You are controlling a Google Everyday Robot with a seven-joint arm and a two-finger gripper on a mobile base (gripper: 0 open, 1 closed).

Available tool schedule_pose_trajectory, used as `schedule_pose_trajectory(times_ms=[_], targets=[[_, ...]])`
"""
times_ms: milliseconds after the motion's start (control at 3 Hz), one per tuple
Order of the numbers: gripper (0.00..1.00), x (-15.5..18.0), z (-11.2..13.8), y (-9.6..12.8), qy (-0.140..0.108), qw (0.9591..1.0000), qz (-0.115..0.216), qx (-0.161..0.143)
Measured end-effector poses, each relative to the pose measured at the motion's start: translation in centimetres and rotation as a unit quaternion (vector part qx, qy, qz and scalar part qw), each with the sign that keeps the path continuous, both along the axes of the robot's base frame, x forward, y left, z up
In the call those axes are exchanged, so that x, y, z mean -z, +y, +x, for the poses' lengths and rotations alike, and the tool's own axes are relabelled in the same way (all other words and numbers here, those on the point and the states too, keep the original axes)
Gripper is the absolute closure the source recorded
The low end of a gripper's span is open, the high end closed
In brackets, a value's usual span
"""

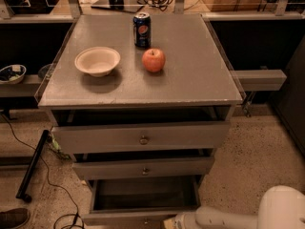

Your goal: Close bottom drawer

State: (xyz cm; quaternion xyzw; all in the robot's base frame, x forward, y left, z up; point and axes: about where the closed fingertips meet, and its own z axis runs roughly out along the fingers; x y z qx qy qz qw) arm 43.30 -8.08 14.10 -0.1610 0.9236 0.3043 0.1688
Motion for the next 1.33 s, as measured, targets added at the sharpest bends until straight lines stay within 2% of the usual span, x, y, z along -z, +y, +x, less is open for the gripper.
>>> schedule_pose_trajectory(times_ms=[333, 667, 1333], targets=[[1.00, -0.1, 1.7, 1.2, -0.010, 0.9999, 0.003, 0.004], [1.00, -0.1, 1.7, 1.2, -0.010, 0.9999, 0.003, 0.004], [1.00, -0.5, 3.1, 1.2, -0.024, 0.9989, 0.018, 0.035]])
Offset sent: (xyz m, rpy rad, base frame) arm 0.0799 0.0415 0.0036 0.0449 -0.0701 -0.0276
